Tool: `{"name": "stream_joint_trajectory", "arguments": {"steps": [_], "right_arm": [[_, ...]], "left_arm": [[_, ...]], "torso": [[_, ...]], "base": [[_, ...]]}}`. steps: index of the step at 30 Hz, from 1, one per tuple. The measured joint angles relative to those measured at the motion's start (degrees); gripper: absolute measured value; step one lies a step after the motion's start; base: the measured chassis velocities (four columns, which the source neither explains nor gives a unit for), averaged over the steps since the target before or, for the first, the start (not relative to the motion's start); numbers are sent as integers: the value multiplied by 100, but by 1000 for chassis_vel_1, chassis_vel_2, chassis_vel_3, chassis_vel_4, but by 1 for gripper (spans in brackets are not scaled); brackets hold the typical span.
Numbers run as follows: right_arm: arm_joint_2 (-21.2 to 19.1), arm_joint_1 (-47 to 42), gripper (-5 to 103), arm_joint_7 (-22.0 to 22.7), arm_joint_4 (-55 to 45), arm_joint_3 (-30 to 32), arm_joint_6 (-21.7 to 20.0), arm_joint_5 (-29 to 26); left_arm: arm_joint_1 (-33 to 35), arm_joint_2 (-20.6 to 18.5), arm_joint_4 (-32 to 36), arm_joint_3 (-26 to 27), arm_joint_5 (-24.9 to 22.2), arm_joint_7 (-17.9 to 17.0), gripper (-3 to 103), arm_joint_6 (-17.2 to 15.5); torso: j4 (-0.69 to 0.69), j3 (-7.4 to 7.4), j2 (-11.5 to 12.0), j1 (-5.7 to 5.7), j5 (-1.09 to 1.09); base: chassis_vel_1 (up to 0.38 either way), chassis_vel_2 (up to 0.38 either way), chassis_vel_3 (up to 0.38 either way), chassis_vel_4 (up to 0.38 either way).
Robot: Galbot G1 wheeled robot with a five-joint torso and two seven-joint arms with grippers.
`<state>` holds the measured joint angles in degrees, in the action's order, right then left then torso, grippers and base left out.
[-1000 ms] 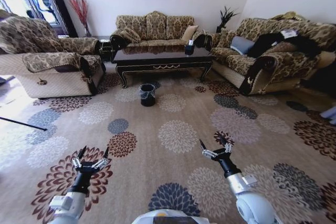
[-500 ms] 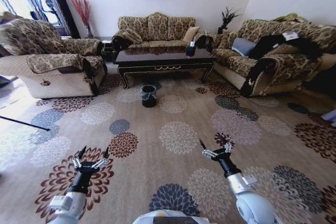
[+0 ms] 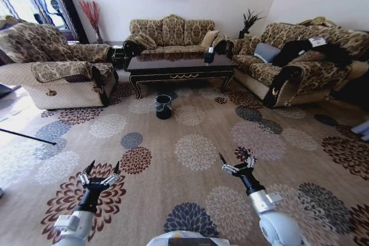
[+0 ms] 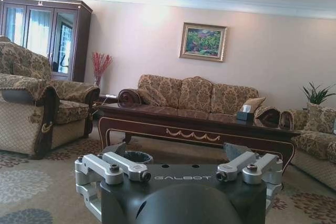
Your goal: Move to the front of the table and pick up the trash from the floor, then place it into the trash bin.
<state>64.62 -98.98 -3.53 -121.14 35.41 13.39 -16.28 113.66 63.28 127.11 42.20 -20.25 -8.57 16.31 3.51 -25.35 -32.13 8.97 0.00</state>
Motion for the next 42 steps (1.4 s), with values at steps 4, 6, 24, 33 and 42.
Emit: {"name": "stream_joint_trajectory", "arguments": {"steps": [4, 6, 24, 33, 42], "right_arm": [[0, 0, 100, 0, 0, 0, 0, 0], [0, 0, 100, 0, 0, 0, 0, 0], [0, 0, 100, 0, 0, 0, 0, 0], [0, 0, 100, 0, 0, 0, 0, 0], [0, 0, 100, 0, 0, 0, 0, 0]], "left_arm": [[0, 0, 0, 0, 0, 0, 100, 0], [0, 0, 0, 0, 0, 0, 100, 0], [0, 0, 0, 0, 0, 0, 100, 0], [0, 0, 0, 0, 0, 0, 100, 0], [0, 0, 0, 0, 0, 0, 100, 0]], "torso": [[0, -49, -82, 34, 0], [0, -69, -119, 49, 0], [0, -331, -571, 239, 0], [0, -479, -818, 340, 0], [0, -598, -1025, 428, 0]], "base": [[0, 0, 0, 0], [0, 0, 0, 0], [0, 0, 0, 0], [0, 0, 0, 0], [0, 0, 0, 0]]}}
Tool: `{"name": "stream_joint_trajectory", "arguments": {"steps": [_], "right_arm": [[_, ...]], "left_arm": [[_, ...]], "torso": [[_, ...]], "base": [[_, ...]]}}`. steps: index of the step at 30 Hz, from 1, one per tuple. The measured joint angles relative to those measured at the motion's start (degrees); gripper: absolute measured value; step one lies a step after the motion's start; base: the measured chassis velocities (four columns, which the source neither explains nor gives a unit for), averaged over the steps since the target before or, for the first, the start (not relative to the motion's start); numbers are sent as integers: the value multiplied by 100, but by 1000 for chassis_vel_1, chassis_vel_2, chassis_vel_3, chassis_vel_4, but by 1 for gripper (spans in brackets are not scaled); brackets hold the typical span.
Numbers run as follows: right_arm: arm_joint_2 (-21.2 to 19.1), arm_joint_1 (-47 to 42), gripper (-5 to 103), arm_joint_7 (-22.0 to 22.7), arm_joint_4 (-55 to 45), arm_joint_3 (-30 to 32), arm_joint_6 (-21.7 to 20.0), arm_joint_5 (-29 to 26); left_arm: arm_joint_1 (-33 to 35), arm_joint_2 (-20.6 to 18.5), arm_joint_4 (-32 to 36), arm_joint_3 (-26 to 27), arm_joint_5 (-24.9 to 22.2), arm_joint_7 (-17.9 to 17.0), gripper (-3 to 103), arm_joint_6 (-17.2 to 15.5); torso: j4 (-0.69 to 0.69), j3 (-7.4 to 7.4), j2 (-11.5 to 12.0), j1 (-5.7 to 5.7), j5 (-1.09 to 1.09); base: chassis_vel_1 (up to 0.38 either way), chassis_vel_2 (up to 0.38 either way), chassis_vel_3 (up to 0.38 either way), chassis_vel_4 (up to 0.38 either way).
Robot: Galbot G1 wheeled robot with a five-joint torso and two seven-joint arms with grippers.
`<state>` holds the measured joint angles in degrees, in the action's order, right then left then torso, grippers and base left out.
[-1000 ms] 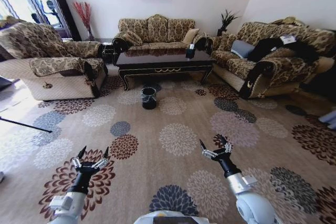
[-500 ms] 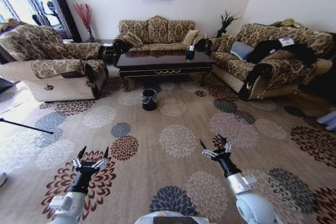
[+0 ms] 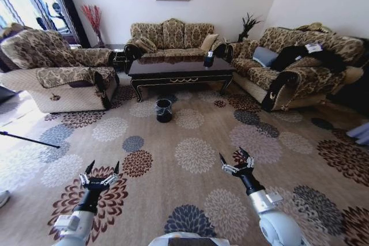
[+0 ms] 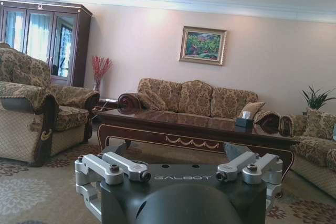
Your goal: Move to the front of the table and pick up the trash from the floor, then place it into the trash bin.
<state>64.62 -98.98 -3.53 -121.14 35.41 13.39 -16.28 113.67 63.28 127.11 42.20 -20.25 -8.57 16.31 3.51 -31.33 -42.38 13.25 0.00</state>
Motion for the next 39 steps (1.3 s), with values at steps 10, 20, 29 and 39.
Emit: {"name": "stream_joint_trajectory", "arguments": {"steps": [10, 20, 29, 39], "right_arm": [[0, 0, 100, 0, 0, 0, 0, 0], [0, 0, 100, 0, 0, 0, 0, 0], [0, 0, 100, 0, 0, 0, 0, 0], [0, 0, 100, 0, 0, 0, 0, 0]], "left_arm": [[0, 0, 0, 0, 0, 0, 100, 0], [0, 0, 0, 0, 0, 0, 100, 0], [0, 0, 0, 0, 0, 0, 100, 0], [0, 0, 0, 0, 0, 0, 100, 0]], "torso": [[0, -143, -254, 109, 0], [0, -288, -507, 217, 0], [0, -410, -715, 303, 0], [0, -567, -997, 429, 0]], "base": [[0, 0, 0, 0], [0, 0, 0, 0], [0, 0, 0, 0], [0, 0, 0, 0]]}}
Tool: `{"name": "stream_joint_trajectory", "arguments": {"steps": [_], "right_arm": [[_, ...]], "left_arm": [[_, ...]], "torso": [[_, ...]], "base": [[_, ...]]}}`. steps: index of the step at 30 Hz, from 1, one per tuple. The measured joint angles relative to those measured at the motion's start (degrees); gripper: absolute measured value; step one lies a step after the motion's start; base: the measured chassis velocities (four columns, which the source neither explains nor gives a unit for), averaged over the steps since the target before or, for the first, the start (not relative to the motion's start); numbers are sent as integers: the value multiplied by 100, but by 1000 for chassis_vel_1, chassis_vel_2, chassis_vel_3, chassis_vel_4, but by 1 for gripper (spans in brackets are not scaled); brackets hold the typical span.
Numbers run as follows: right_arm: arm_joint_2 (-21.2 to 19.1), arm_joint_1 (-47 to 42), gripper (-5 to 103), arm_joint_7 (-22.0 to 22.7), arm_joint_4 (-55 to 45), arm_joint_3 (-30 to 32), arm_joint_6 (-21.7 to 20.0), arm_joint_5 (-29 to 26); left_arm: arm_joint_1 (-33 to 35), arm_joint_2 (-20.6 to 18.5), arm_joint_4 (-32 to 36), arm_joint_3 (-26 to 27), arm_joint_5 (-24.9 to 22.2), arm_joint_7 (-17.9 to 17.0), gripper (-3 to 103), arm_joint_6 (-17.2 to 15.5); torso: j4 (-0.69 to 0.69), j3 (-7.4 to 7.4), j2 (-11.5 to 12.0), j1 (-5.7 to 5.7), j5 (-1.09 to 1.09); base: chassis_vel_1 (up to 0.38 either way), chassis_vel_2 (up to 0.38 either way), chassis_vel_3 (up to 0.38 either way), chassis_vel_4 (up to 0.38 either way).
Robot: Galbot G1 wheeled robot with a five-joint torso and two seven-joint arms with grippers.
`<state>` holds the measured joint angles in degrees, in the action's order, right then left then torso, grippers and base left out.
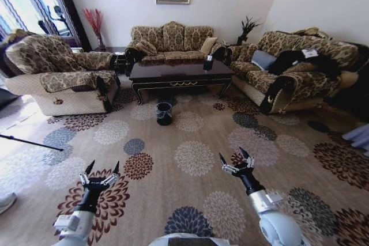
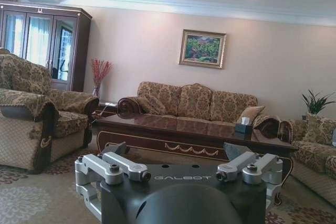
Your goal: Move to the front of the table and pick up the trash from the floor, then place it into the trash bin.
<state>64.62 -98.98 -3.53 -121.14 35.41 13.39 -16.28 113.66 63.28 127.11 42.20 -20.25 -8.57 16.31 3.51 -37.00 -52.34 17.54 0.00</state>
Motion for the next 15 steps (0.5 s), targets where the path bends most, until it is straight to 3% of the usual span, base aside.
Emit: {"name": "stream_joint_trajectory", "arguments": {"steps": [15], "right_arm": [[0, 0, 100, 0, 0, 0, 0, 0]], "left_arm": [[0, 0, 0, 0, 0, 0, 100, 0]], "torso": [[0, -228, -398, 171, 0]], "base": [[0, 0, 0, 0]]}}
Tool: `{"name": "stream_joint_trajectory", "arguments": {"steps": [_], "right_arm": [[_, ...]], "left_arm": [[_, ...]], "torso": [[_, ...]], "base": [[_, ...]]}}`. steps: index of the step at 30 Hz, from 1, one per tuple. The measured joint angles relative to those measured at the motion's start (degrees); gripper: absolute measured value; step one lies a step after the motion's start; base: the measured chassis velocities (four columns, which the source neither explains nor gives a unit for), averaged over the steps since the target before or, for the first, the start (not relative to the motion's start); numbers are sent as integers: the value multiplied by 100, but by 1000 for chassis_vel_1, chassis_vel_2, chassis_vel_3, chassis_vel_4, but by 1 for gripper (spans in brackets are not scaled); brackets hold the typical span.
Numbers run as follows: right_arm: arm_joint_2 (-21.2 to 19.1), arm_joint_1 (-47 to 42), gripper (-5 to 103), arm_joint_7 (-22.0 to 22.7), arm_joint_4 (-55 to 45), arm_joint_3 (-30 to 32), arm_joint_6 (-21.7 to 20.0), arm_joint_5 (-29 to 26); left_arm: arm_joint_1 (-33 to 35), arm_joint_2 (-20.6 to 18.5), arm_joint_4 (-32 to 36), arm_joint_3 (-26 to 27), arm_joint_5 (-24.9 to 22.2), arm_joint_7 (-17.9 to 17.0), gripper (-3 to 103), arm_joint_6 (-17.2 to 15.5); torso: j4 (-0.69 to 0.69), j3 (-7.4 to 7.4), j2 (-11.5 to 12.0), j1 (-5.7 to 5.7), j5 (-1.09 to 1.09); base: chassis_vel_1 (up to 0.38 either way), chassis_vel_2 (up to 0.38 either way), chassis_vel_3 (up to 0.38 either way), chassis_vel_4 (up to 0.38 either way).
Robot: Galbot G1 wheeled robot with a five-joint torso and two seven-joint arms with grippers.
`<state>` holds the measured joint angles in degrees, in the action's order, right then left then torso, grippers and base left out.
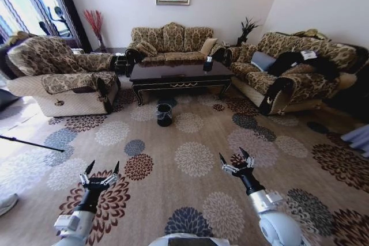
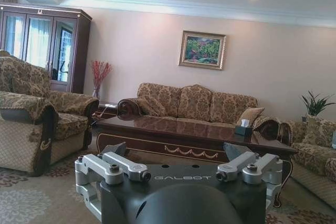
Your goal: Move to the front of the table and pick up the trash from the floor, then place it into the trash bin.
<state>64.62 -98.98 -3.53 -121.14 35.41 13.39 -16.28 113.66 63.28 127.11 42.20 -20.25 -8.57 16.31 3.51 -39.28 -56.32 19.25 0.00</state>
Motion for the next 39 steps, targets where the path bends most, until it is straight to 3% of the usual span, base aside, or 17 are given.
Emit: {"name": "stream_joint_trajectory", "arguments": {"steps": [32, 39], "right_arm": [[0, 0, 100, 0, 0, 0, 0, 0], [0, 0, 100, 0, 0, 0, 0, 0]], "left_arm": [[0, 1, 0, 0, 0, 0, 100, 0], [0, 0, 0, 0, 0, 0, 100, 0]], "torso": [[0, -490, -891, 399, 0], [0, -553, -998, 443, 0]], "base": [[0, 0, 0, 0], [0, 0, 0, 0]]}}
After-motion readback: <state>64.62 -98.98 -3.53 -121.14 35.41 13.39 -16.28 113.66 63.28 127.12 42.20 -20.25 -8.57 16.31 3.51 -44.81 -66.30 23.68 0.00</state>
